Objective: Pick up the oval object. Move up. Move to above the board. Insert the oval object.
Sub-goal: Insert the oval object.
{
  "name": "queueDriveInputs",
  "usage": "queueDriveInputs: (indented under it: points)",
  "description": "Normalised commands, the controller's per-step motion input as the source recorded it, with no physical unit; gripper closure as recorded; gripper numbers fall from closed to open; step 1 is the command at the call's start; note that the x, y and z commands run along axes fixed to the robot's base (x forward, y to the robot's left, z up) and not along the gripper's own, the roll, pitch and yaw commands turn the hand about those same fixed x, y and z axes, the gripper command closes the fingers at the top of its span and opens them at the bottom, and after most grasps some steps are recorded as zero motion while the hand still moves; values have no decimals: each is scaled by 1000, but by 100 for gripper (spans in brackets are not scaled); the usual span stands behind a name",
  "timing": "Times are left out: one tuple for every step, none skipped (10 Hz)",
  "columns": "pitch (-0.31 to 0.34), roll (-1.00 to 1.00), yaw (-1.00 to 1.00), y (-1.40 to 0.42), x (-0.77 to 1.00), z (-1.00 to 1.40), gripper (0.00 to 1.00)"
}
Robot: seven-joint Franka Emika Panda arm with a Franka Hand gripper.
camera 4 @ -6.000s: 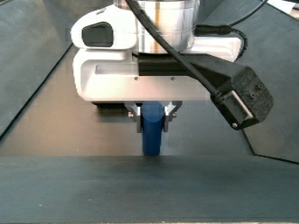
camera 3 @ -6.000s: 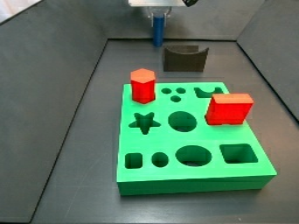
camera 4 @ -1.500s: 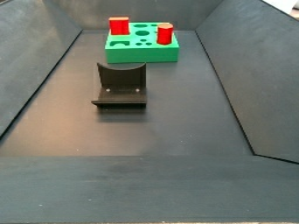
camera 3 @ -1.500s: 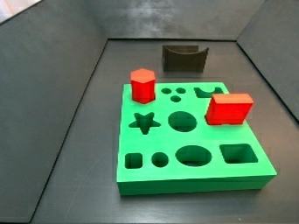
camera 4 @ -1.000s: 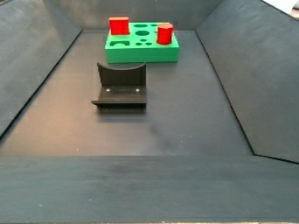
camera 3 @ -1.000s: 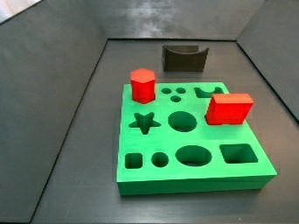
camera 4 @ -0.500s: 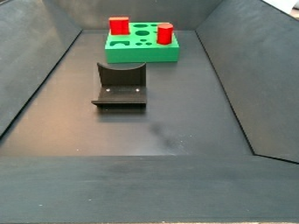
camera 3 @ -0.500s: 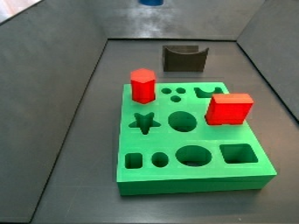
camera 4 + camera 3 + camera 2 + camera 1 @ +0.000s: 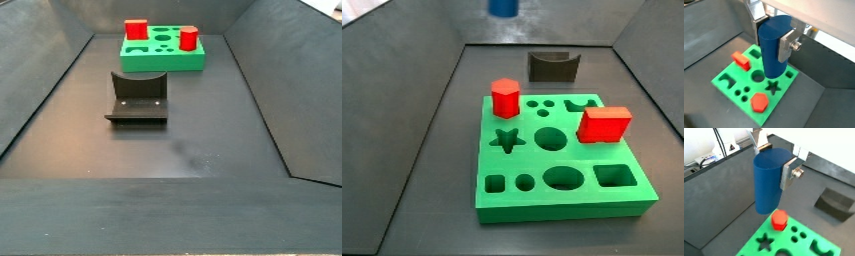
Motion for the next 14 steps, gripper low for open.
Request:
queueDriveInputs:
  points:
    - [0, 0, -766, -469, 0, -180, 100]
    - [0, 0, -786, -446, 0, -180, 100]
    - [0, 0, -751, -446, 34, -160, 100]
    - [0, -26, -569, -449, 306, -169, 100]
    - [0, -7, -409, -480, 531, -257, 100]
    - [0, 0, -386, -460, 554, -311, 100]
    - [0, 4, -374, -463, 563, -349, 100]
    - [0, 40, -406, -454, 523, -460, 100]
    - [0, 49, -446, -440, 506, -497, 100]
    - [0, 40, -551, -389, 411, -511, 100]
    - [0, 0, -577, -346, 417, -437, 100]
    - [0, 0, -574, -314, 443, -426, 100]
    - [0, 0, -674, -263, 357, -437, 100]
    - [-3, 0, -831, -203, 194, -374, 100]
